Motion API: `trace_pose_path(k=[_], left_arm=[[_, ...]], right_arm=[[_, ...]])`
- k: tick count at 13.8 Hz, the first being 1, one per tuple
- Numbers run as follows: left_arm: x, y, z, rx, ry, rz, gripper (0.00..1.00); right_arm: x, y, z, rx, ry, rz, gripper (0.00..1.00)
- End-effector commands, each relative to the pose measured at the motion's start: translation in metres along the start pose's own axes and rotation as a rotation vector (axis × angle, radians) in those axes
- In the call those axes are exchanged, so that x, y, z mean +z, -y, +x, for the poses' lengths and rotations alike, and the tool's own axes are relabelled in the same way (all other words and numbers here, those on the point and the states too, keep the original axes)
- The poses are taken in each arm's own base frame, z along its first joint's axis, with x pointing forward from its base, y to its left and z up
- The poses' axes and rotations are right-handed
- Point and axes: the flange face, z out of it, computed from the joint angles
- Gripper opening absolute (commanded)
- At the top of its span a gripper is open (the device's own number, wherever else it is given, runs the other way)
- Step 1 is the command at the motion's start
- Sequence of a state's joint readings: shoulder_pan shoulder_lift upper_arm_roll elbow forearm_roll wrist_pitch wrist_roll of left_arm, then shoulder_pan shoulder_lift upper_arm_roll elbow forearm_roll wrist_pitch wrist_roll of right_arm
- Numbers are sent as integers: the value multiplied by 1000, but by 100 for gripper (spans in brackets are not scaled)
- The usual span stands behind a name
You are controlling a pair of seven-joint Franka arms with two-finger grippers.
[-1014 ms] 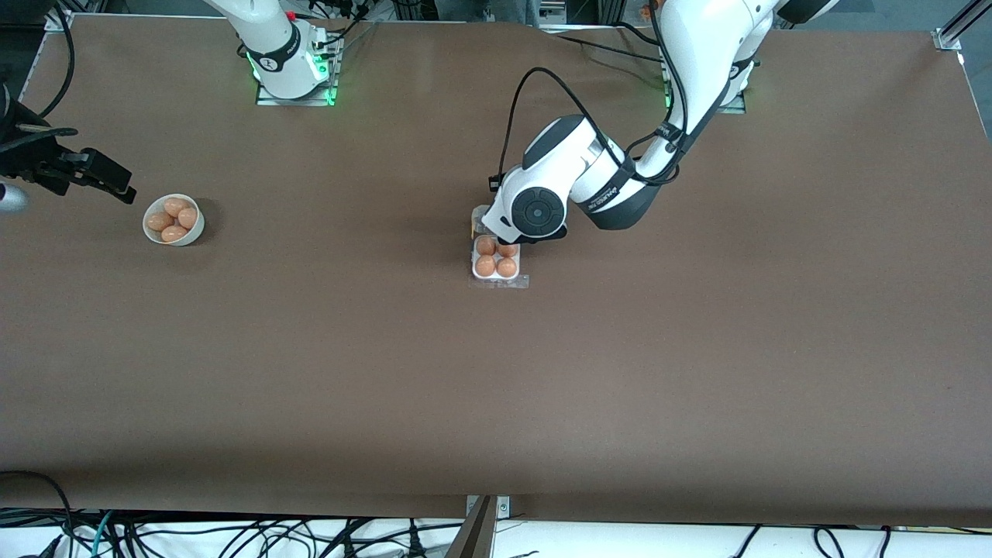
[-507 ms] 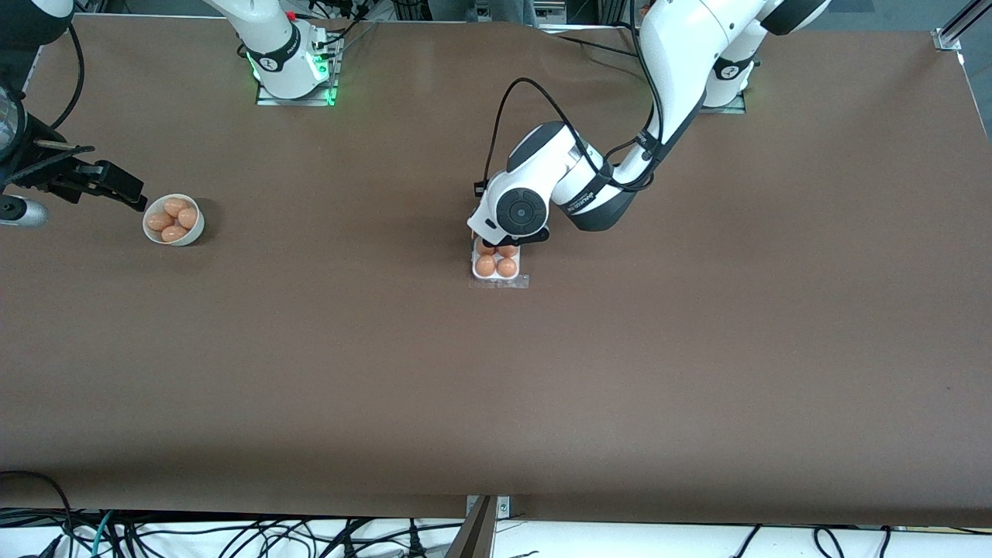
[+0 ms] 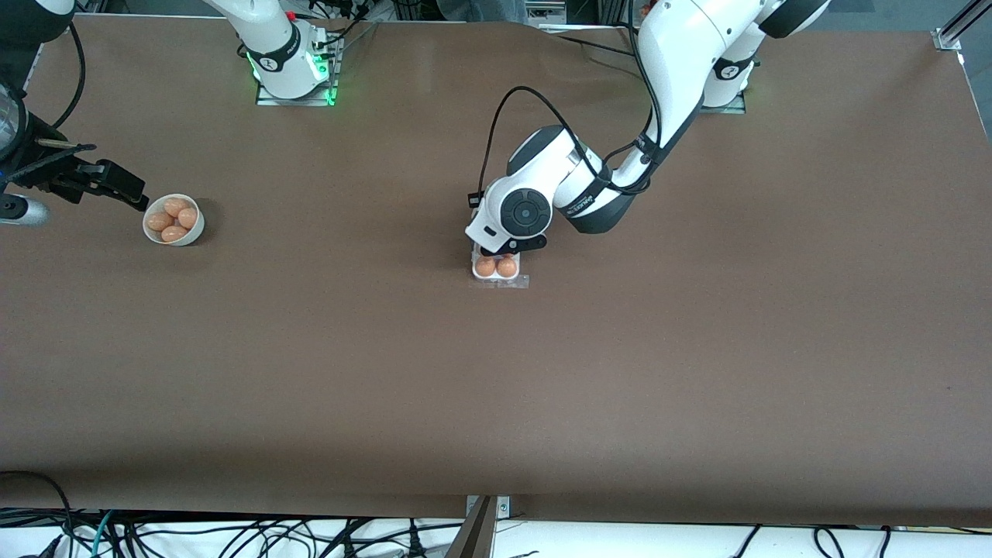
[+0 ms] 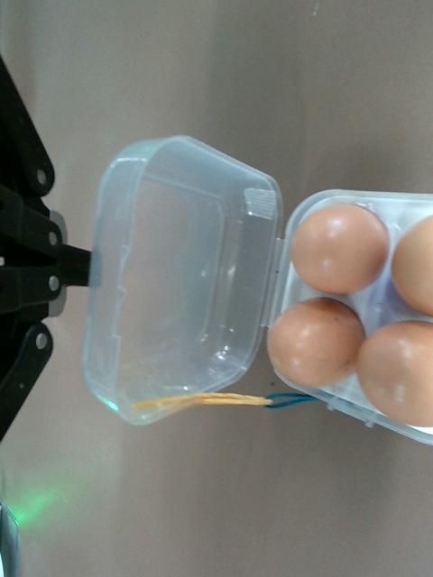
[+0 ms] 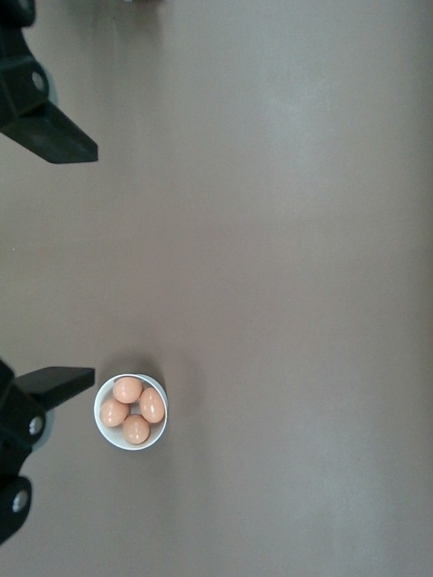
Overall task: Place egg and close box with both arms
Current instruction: 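Push the clear lid over the eggs with the left gripper to close it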
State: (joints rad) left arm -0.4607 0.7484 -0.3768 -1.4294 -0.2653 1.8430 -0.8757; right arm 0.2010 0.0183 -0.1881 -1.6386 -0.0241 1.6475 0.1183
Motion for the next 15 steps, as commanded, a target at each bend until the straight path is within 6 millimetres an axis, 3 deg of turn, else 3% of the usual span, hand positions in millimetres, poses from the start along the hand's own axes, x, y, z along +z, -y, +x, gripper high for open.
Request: trace_pose_path(k=[1, 7, 12, 13, 15], left_arm=[[-8, -6, 9, -19, -28, -37, 2], [-20, -1, 28, -14, -108, -48, 2], [-60, 9, 52, -27, -185, -88, 6], [-68, 12, 54, -33, -197, -92, 12], [-92, 26, 63, -52, -245, -88, 45]], right_arm=[[-6, 2, 1, 8, 6, 12, 100], [-6, 2, 1, 8, 6, 12, 100], [-6, 2, 1, 8, 6, 12, 100], [-7, 2, 1, 8, 4, 13, 100], [-6, 2, 1, 8, 6, 12, 100]])
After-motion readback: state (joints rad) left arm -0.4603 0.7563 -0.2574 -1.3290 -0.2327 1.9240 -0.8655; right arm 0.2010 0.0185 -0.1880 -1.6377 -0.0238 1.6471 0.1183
